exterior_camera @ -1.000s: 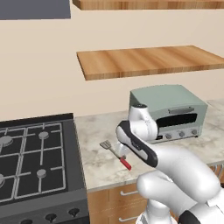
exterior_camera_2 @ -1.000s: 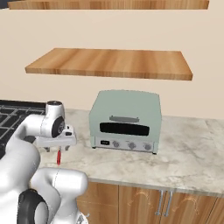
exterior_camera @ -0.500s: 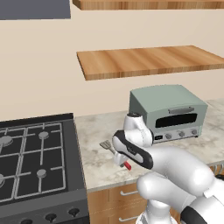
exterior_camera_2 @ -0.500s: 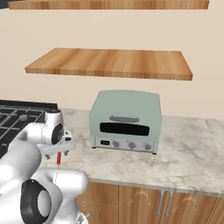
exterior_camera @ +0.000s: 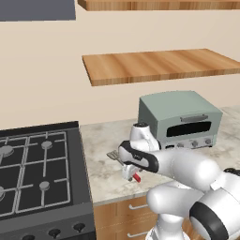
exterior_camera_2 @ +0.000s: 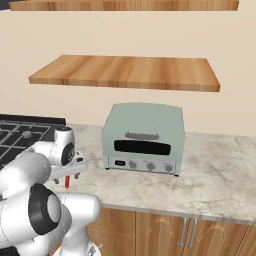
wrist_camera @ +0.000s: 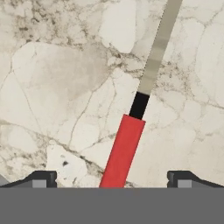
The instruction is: Put the carrot and lemon in the pot. Retrieve the spatula and lightly stir the vegetables in the pot.
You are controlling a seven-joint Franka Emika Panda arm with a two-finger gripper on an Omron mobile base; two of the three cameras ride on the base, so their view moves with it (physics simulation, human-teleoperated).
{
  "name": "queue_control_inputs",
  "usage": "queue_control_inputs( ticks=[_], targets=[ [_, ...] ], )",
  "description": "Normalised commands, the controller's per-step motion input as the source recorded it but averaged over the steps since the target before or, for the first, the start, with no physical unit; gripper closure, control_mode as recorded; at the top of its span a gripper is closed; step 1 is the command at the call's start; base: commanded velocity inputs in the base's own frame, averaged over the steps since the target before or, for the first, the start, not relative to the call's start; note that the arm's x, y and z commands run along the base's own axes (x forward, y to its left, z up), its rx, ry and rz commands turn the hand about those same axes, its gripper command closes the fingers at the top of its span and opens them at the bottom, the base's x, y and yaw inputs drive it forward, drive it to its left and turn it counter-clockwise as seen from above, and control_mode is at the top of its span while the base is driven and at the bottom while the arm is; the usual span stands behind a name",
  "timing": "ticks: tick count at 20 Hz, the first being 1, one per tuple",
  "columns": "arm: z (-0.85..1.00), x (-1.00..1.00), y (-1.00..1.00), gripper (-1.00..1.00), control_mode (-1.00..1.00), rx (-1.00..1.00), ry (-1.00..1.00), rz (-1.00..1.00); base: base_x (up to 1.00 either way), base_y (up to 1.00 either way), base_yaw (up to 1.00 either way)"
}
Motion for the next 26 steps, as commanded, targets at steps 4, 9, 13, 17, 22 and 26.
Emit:
queue_control_inputs(
  ticks=[4, 9, 13, 17, 22, 26],
  targets=[
    [-0.18, 0.0, 0.03, -1.0, -1.0, 0.0, 0.04, 0.05, 0.0, 0.0, 0.0],
    [-0.33, 0.12, 0.21, -1.0, -1.0, 0.0, 0.0, 0.0, 0.0, 0.0, 0.0],
    [-0.18, 0.0, 0.09, -1.0, -1.0, 0.0, 0.0, 0.0, 0.0, 0.0, 0.0],
    [-0.19, 0.0, 0.07, 1.0, -1.0, 0.0, 0.0, 0.0, 0.0, 0.0, 0.0],
    [-0.13, 0.0, 0.0, 1.0, -1.0, 0.0, 0.0, 0.0, 0.0, 0.0, 0.0],
    [-0.01, 0.0, 0.0, 1.0, -1.0, 0.0, 0.0, 0.0, 0.0, 0.0, 0.0]
  ],
)
